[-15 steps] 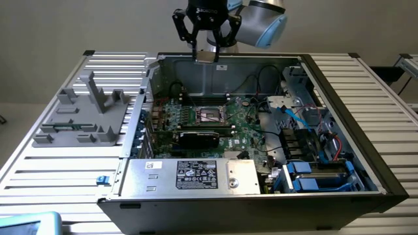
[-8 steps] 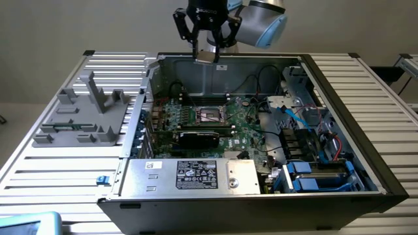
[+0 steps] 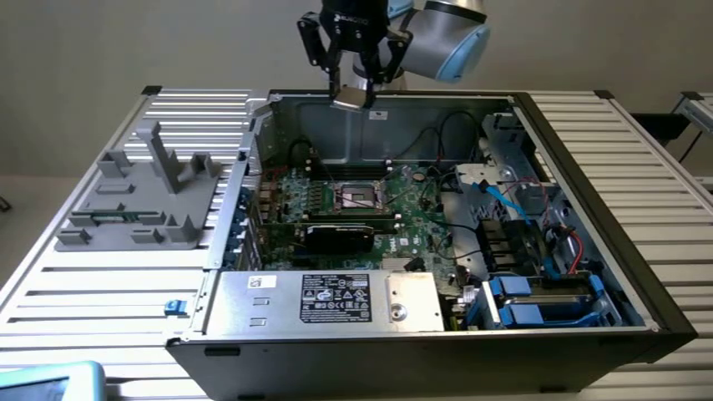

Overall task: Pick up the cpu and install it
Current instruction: 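Place the cpu into insertion slot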

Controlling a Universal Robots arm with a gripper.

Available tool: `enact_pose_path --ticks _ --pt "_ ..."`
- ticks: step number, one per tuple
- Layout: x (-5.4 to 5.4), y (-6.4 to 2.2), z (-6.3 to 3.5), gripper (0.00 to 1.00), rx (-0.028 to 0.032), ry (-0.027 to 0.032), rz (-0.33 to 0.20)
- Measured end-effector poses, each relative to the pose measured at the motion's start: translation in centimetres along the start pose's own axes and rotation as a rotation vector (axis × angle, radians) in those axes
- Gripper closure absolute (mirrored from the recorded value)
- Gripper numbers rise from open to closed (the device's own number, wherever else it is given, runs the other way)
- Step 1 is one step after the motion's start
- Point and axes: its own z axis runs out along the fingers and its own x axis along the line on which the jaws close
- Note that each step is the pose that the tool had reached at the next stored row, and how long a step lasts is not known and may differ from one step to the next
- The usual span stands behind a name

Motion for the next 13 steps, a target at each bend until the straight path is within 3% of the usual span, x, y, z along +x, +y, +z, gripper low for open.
enact_pose_path --ticks 13 --pt "0.0 0.0 0.12 0.45 -0.0034 -0.009 0.212"
